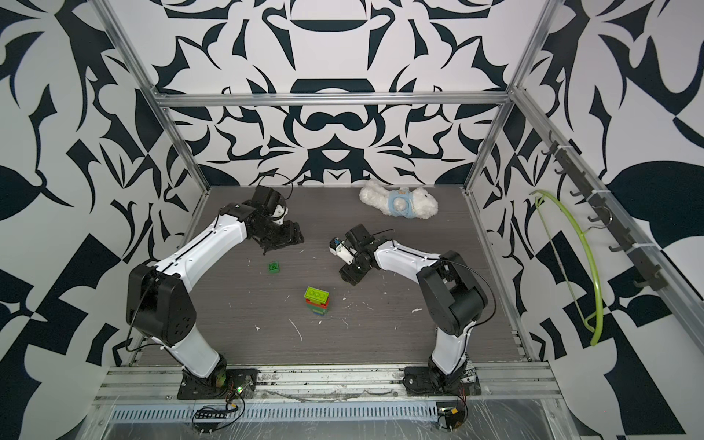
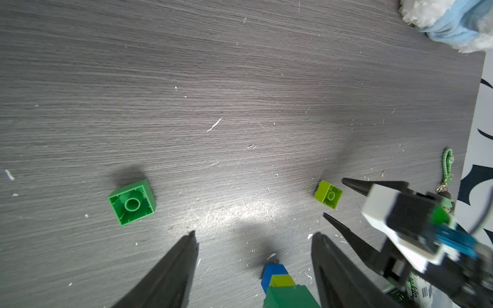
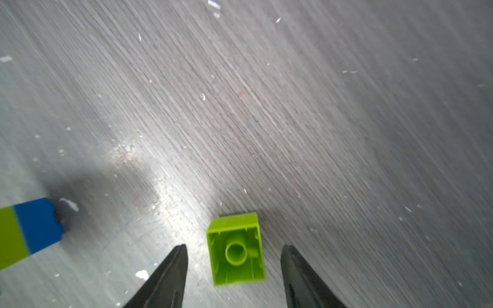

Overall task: Assemble a carrot with lego
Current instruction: Pick up the lego brick from the center of the board.

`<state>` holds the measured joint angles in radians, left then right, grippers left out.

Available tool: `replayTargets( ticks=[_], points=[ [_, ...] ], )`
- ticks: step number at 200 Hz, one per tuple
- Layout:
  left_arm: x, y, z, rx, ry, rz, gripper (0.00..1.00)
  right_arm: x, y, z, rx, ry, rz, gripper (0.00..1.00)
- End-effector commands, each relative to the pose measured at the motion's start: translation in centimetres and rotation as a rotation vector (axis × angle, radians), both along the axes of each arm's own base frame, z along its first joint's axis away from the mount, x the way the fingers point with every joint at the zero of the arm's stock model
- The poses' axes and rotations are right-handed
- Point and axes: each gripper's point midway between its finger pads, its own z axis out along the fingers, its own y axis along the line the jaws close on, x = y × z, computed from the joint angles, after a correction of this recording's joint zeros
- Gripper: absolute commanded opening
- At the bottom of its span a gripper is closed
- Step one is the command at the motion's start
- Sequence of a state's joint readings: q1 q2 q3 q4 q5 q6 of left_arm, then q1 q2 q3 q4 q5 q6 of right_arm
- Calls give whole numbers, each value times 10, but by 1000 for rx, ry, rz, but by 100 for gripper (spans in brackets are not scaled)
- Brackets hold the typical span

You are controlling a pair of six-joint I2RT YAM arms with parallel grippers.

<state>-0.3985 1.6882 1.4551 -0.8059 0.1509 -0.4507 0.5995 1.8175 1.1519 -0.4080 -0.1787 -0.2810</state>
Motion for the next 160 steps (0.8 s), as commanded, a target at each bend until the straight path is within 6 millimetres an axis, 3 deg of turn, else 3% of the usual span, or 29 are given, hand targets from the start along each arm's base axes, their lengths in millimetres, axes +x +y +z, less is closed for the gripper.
replayTargets(
  ticks=[1, 67, 96, 112, 131, 160],
  points=[
    [-2, 2, 11, -9, -31, -16, 75, 6, 2, 10, -31, -34, 34, 59],
    [-4, 4, 8, 1, -22, -19, 74, 3, 2, 5, -44, -17, 58, 36],
    [-10, 6, 9, 3, -28, -22, 74, -1, 2, 15, -34, -28, 58, 29],
    [-26, 9, 8, 3, 7, -43, 74, -4, -3, 33, -26, -57, 41, 27],
    [-47, 10, 15, -49, 12, -76, 74, -14, -12, 69, 6, -104, 11, 27],
    [-90, -14, 28, -301, 40, -175, 72, -52, -7, 124, 110, -135, 44, 24]
  ],
)
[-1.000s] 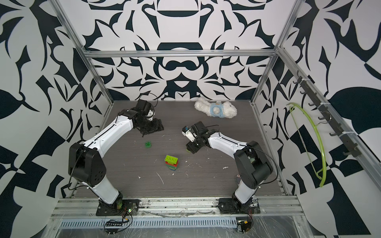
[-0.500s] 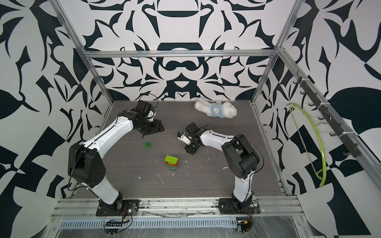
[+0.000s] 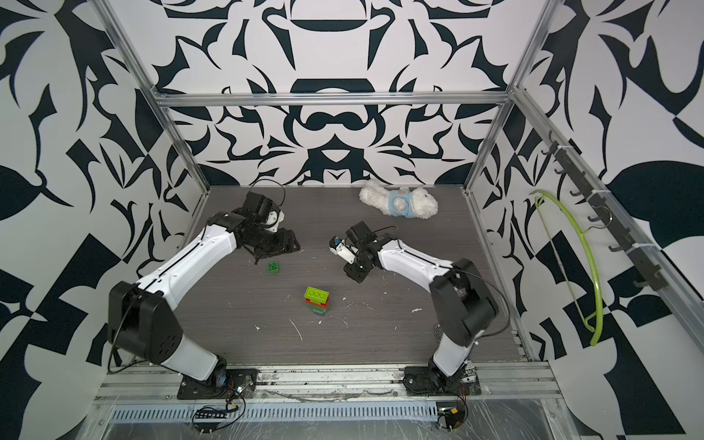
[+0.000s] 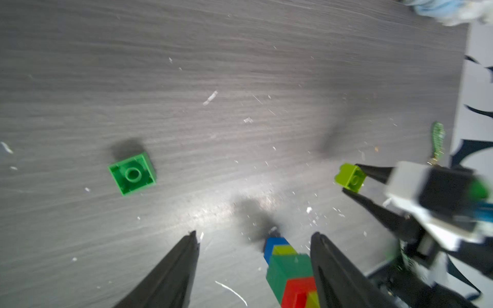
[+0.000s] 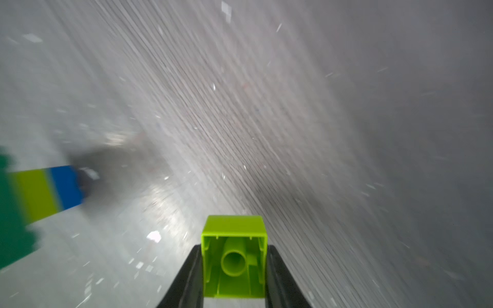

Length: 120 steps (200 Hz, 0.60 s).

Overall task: Assemble a carrot with lego
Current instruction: Pick up the lego brick from the center of the board, then assemble the lego brick with the lego brick.

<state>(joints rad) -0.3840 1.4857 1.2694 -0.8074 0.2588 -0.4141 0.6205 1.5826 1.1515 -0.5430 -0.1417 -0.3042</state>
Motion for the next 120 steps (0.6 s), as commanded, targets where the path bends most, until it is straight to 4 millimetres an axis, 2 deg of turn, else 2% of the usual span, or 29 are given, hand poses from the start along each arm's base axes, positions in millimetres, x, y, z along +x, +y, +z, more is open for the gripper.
replayTargets(
  ticks=[1, 26, 50, 82, 120],
  points=[
    [-39, -23, 17, -223, 39, -114, 72, -35, 4, 51, 88, -25, 26, 24],
    [-62, -35, 14, -325, 89, -149, 70, -74, 20, 79, 100, -15, 136, 24],
    [-75, -38, -3, -303, 151, -168, 70, -95, 33, 88, 68, 5, 227, 24],
    [-85, -44, -24, -323, 226, -191, 69, -104, 47, 84, 21, 21, 291, 24],
    [-88, -48, -35, -319, 254, -212, 65, -106, 62, 75, 5, 29, 320, 24]
  ],
)
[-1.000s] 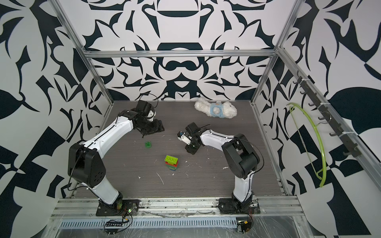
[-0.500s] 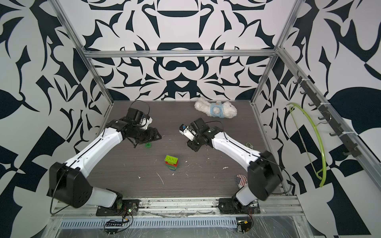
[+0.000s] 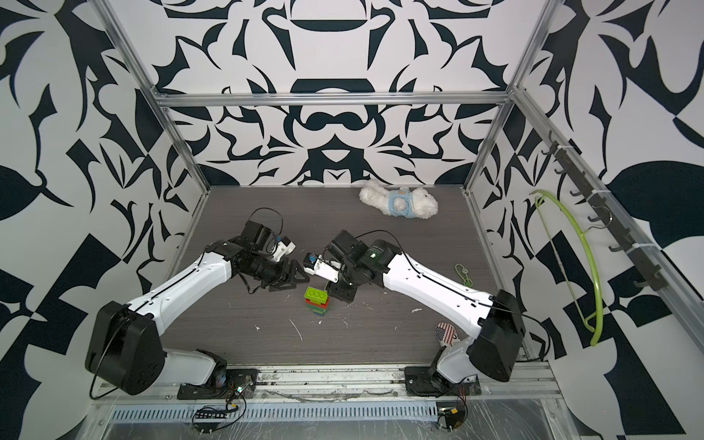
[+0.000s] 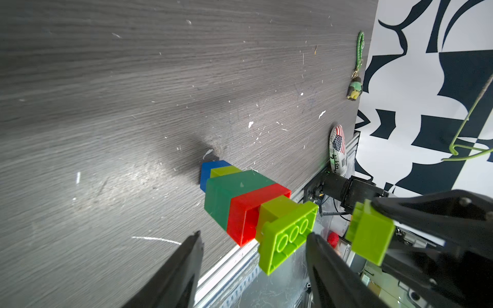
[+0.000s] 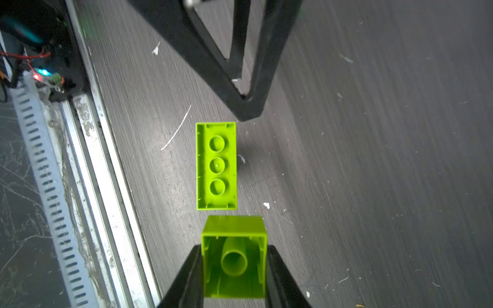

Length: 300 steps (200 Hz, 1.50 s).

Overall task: Assemble a carrot with lego
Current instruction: Assemble the lego brick with the lego brick.

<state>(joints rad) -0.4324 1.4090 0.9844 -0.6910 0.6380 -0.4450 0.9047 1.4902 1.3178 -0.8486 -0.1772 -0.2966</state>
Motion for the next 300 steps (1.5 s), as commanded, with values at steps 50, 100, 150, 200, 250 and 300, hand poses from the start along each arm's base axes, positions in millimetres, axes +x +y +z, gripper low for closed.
replayTargets(
  ticks=[50, 100, 150, 200, 250, 300],
  points=[
    [-7, -6, -7, -39, 30, -37, 60, -3, 16, 9, -7, -20, 41, 23],
    [-9, -4, -11, -30, 36, -33, 58, -5, 15, 4, -29, -6, 38, 22],
    [-13, -5, -13, -45, 46, -44, 53, -6, 15, 1, -38, 2, 36, 22],
    [-13, -6, -12, -50, 44, -45, 53, -8, 15, -3, -49, 11, 34, 22],
    [-14, -5, -12, -47, 45, -41, 53, -10, 14, -6, -65, 26, 37, 22],
    [-15, -4, -14, -44, 48, -42, 53, -10, 16, -11, -67, 34, 38, 22]
  ],
)
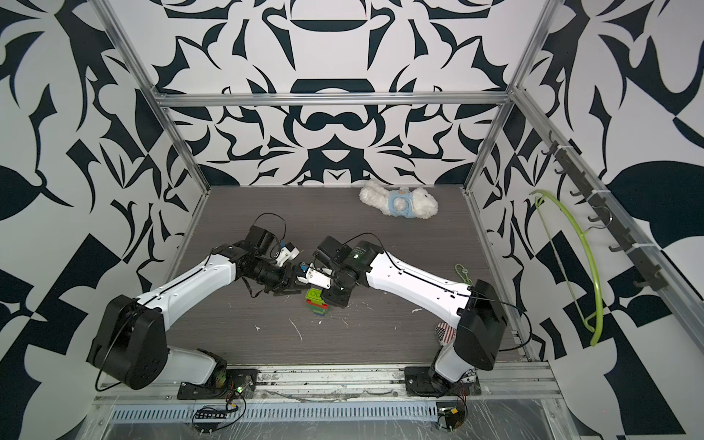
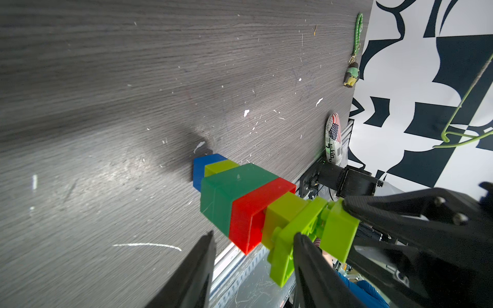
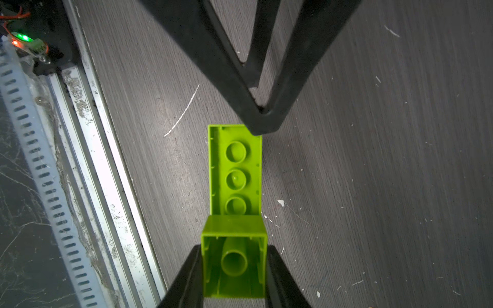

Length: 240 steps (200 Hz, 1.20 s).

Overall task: Assemble a carrot with lego
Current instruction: Assemble the lego brick with the lego brick.

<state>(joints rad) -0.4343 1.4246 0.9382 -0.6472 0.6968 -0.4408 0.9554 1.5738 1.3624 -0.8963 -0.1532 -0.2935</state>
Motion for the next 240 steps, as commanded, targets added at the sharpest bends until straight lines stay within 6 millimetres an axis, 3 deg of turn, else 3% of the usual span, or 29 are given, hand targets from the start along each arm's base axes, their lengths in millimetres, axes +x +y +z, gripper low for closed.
replayTargets(
  ticks=[1, 84, 240],
  points=[
    [-6, 1, -4, -2, 10, -17, 53, 0, 6, 7, 16, -1, -1, 22],
    [-9, 7, -15, 45, 16, -16, 52, -3, 1, 1, -1, 1, 22, 21],
    [-11, 13, -27, 89, 25, -12, 51, -19, -13, -44, -173, 140, 77, 19]
  ],
)
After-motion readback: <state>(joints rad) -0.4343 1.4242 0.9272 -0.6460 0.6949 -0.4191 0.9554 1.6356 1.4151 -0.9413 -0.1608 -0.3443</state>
